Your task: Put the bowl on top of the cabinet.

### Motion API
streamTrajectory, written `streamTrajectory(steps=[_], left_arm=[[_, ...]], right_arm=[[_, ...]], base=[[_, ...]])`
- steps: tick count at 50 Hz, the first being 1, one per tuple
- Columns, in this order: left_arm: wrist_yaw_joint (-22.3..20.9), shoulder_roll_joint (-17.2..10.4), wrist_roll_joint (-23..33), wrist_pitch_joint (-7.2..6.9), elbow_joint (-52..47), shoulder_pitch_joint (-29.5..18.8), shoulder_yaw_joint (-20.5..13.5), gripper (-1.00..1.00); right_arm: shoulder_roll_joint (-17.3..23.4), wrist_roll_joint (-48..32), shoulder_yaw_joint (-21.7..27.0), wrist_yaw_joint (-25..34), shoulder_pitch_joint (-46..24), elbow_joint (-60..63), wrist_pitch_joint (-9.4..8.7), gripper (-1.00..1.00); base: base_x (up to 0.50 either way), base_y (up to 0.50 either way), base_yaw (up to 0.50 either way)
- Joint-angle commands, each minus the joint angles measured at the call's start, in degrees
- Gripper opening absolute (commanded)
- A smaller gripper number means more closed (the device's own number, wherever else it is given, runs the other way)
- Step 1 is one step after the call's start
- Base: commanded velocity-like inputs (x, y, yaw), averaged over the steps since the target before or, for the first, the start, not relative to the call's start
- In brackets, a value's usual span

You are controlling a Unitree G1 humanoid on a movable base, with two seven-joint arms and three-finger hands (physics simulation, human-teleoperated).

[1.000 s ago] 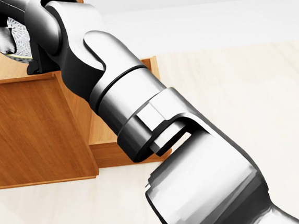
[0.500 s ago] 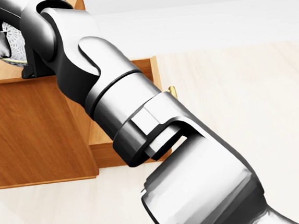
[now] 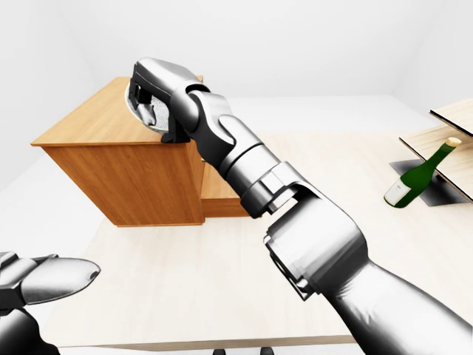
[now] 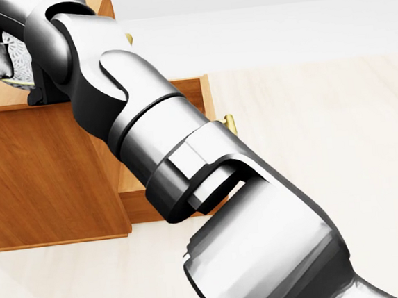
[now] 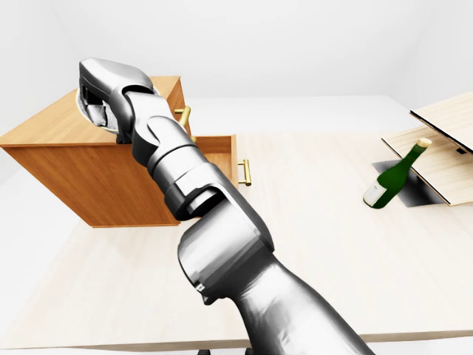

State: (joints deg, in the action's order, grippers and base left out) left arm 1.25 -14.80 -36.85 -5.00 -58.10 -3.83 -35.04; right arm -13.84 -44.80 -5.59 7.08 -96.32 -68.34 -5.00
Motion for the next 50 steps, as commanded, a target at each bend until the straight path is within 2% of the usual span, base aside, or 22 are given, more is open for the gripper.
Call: streamTrajectory(steps=[1,24,25,26,27,28,50], left_arm=[[0.7,-0.7,-1.9,0.00,0.1,-0.3,-1.3,1.00],[2.1,-1.7,-3.4,0.00,0.3,0.0,-1.3,1.00],[2.1,-1.7,-3.4,0.00,0.3,0.1,-1.3,1.00],[2.1,-1.7,-3.3,0.00,0.4,0.0,-1.3,1.00],[2.1,-1.7,-3.2,0.00,0.4,0.0,-1.2,1.00],[2.1,-1.7,-3.3,0.00,0.3,0.1,-1.2,1.00],[1.9,-1.6,-3.1,0.00,0.2,0.2,-1.1,1.00]], right_arm=[[-0.6,-1.3,0.6,-1.2,-1.0,-1.5,0.00,-1.00],[-0.5,-1.1,0.9,-3.6,-2.7,-2.3,0.00,-1.00],[-0.4,-1.1,1.0,-3.9,-2.7,-2.4,0.00,-0.87],[-0.4,-1.1,1.0,-4.1,-2.7,-2.4,0.00,-0.18],[-0.4,-1.1,1.1,-4.2,-2.7,-2.4,0.00,0.31],[-0.4,-1.3,1.0,-4.7,-2.7,-2.4,0.00,1.00],[-0.4,-2.1,0.9,-5.1,-2.0,-2.0,0.00,1.00]], base=[[0.00,0.00,0.00],[0.00,0.00,0.00],[0.00,0.00,0.00],[0.00,0.00,0.00],[0.00,0.00,0.00],[0.00,0.00,0.00],[0.00,0.00,0.00]])
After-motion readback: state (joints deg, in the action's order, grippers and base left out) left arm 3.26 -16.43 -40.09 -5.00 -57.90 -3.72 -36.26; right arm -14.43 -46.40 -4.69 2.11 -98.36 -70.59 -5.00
